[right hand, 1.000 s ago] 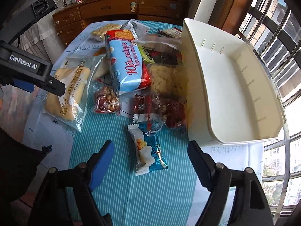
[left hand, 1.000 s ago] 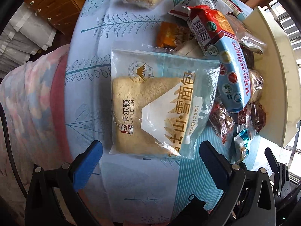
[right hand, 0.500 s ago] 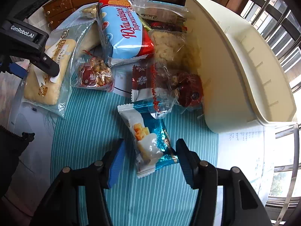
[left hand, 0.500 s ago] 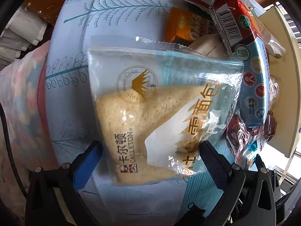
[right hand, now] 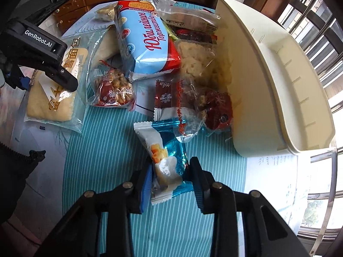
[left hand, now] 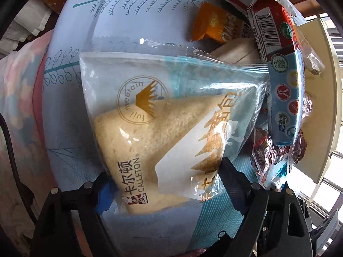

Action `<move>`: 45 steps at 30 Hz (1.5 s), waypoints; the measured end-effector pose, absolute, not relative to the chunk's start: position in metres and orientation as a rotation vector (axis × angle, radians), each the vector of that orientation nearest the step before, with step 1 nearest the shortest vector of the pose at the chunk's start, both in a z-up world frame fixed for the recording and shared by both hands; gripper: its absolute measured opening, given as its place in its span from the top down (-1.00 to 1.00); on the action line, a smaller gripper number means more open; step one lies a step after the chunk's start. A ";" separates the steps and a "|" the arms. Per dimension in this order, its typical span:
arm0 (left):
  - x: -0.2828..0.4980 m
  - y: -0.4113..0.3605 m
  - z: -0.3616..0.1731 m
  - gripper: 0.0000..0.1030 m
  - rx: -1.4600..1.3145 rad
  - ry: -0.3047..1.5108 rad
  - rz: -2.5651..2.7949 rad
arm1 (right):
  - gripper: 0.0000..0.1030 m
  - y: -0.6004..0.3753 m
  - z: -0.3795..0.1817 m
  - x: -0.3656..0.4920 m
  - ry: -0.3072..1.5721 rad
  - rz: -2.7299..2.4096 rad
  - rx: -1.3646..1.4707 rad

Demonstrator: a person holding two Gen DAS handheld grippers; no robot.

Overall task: Organize snacks
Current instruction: 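Carry the bread loaf and blue candy into the white tray and release both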

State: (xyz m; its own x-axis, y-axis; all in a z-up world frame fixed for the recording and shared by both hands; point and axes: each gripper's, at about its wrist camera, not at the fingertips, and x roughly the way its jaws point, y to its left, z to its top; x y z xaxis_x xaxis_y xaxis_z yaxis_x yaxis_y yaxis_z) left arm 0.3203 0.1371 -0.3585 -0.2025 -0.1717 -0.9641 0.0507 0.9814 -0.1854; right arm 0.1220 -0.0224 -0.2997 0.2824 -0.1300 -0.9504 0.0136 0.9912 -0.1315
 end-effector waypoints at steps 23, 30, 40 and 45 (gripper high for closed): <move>0.244 0.129 -0.256 -0.30 -0.212 1.614 -0.078 | 0.34 -0.029 -0.194 0.109 1.039 0.239 -0.175; 0.216 0.085 -0.206 -0.30 -0.302 1.463 -0.115 | 0.34 -0.060 -0.161 0.099 0.927 0.293 -0.203; 0.198 0.010 -0.169 -0.30 -0.355 1.298 -0.241 | 0.34 -0.120 -0.134 0.088 0.811 0.248 -0.220; 0.198 -0.024 -0.161 -0.30 -0.361 1.224 -0.321 | 0.34 -0.150 -0.129 0.089 0.782 0.200 -0.226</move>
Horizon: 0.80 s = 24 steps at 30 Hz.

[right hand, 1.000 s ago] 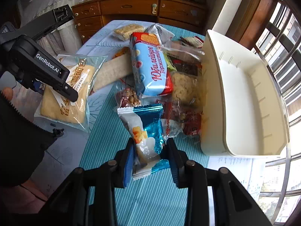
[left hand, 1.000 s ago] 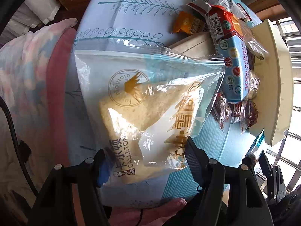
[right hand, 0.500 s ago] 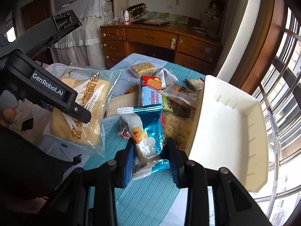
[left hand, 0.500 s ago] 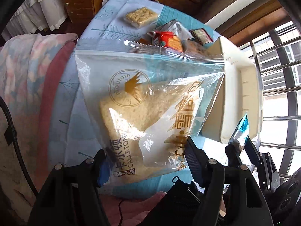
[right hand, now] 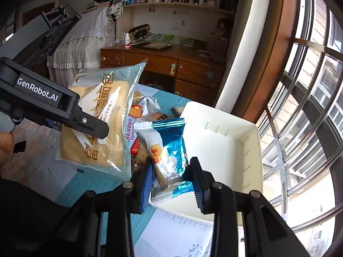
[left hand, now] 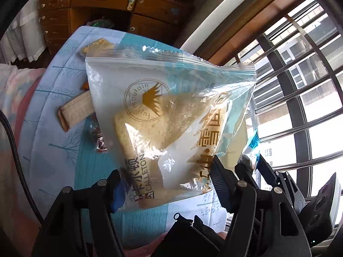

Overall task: Organize snacks
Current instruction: 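Carry the bread loaf and blue candy into the white tray and release both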

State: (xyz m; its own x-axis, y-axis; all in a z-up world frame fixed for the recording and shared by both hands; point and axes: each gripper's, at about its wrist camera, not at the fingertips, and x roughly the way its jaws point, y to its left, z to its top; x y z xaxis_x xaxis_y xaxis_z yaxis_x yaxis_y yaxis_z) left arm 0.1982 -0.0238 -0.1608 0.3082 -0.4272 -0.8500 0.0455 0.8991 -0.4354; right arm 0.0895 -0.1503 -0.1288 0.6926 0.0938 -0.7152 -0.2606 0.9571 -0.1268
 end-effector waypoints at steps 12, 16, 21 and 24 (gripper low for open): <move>0.210 -0.093 -0.147 -0.32 -0.306 1.077 -0.442 | 0.33 -0.211 -0.126 0.102 0.750 0.097 -0.237; 0.214 -0.106 -0.148 -0.44 -0.257 1.079 -0.438 | 0.31 -0.227 -0.127 0.109 0.755 0.059 -0.230; 0.214 -0.114 -0.144 -0.67 -0.219 1.062 -0.428 | 0.10 -0.240 -0.134 0.115 0.793 0.045 -0.175; 0.214 -0.113 -0.144 -0.67 -0.191 1.069 -0.409 | 0.06 -0.245 -0.136 0.117 0.806 0.045 -0.140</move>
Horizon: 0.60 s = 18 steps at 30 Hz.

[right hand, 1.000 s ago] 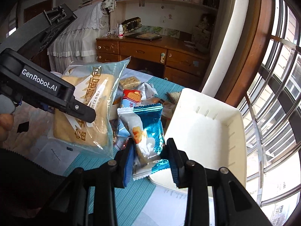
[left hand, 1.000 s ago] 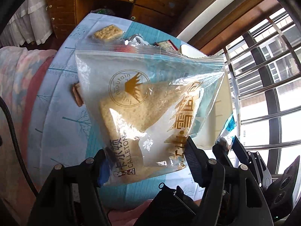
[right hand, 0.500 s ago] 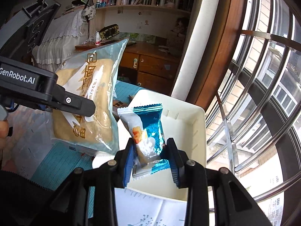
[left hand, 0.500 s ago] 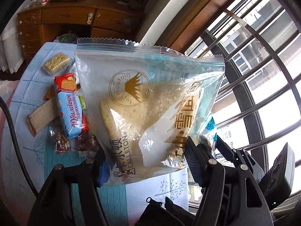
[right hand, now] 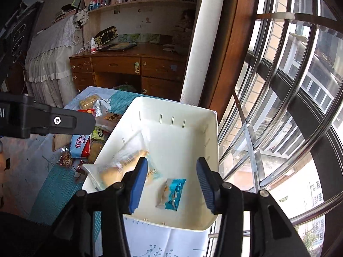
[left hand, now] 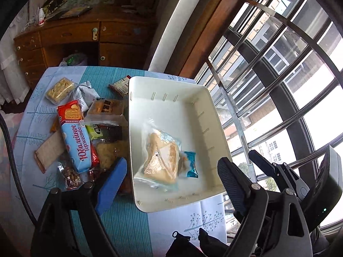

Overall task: Organize snacks
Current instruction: 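Carry the bread loaf and blue candy into the white tray and release both, then move the left tool back to the beige wafer bar on the table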

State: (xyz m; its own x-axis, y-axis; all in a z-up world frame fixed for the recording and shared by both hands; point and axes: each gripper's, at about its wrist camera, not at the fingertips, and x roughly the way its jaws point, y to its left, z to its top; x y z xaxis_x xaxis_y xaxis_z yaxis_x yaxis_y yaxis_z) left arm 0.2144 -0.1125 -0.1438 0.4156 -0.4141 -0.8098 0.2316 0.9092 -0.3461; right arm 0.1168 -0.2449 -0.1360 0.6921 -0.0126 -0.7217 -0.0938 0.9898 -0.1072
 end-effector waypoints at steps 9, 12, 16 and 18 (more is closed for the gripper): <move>0.213 -0.090 -0.148 -0.67 -0.204 1.075 -0.351 | 0.00 -0.249 -0.146 0.123 0.880 0.055 -0.013; 0.211 -0.077 -0.151 -0.67 -0.197 1.075 -0.337 | 0.00 -0.249 -0.151 0.125 0.915 0.052 0.025; 0.209 -0.055 -0.160 -0.67 -0.190 1.095 -0.319 | -0.01 -0.246 -0.156 0.125 0.953 0.043 0.074; 0.208 -0.044 -0.163 -0.67 -0.184 1.108 -0.319 | -0.01 -0.243 -0.158 0.125 0.975 0.037 0.102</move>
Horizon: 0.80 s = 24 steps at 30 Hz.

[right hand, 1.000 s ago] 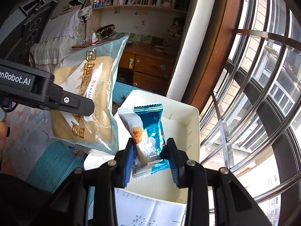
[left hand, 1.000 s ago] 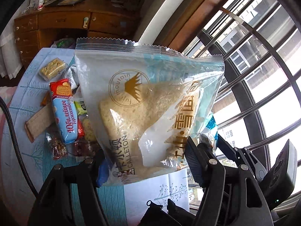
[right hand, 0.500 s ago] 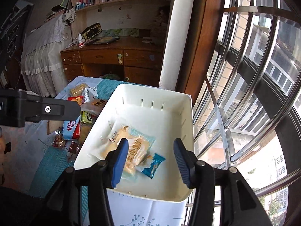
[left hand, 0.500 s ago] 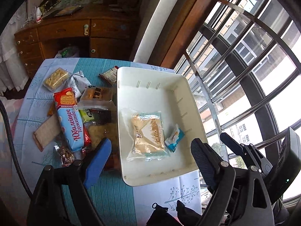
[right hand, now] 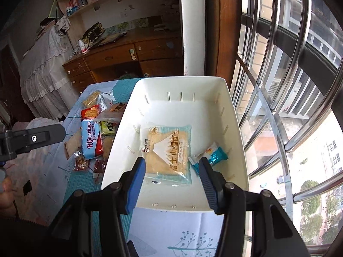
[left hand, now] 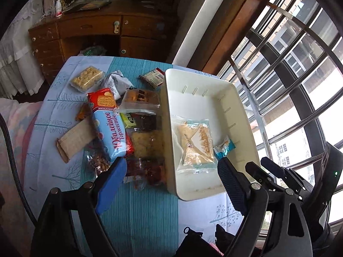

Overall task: Organize snacks
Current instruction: 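Move the left tool back to the beige wafer bar on the table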

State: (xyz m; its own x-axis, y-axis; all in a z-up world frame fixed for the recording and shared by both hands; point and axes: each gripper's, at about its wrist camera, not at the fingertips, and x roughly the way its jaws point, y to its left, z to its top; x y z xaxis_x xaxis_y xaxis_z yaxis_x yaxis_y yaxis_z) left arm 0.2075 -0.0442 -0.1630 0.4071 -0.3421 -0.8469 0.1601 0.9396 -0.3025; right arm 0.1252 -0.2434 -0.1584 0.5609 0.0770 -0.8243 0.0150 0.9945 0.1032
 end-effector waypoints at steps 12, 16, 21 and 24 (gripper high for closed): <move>0.209 0.016 -0.172 -0.67 -0.094 1.153 -0.331 | -0.02 -0.210 -0.178 0.126 1.108 0.013 0.332; 0.213 0.038 -0.173 -0.67 -0.027 1.159 -0.341 | -0.02 -0.193 -0.183 0.126 1.155 -0.016 0.394; 0.222 0.062 -0.178 -0.67 0.047 1.174 -0.355 | -0.19 -0.174 -0.184 0.125 1.184 -0.047 0.490; 0.228 0.074 -0.183 -0.67 0.076 1.187 -0.360 | -0.19 -0.167 -0.189 0.124 1.207 -0.083 0.574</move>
State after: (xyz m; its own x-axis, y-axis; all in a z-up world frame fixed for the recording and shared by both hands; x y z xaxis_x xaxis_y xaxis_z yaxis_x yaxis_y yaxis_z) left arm 0.2284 0.0738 -0.1834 0.3244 -0.2349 -0.9163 0.3140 0.9405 -0.1299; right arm 0.1243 -0.1674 -0.1886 0.3711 0.2378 -0.8976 0.3579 0.8553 0.3746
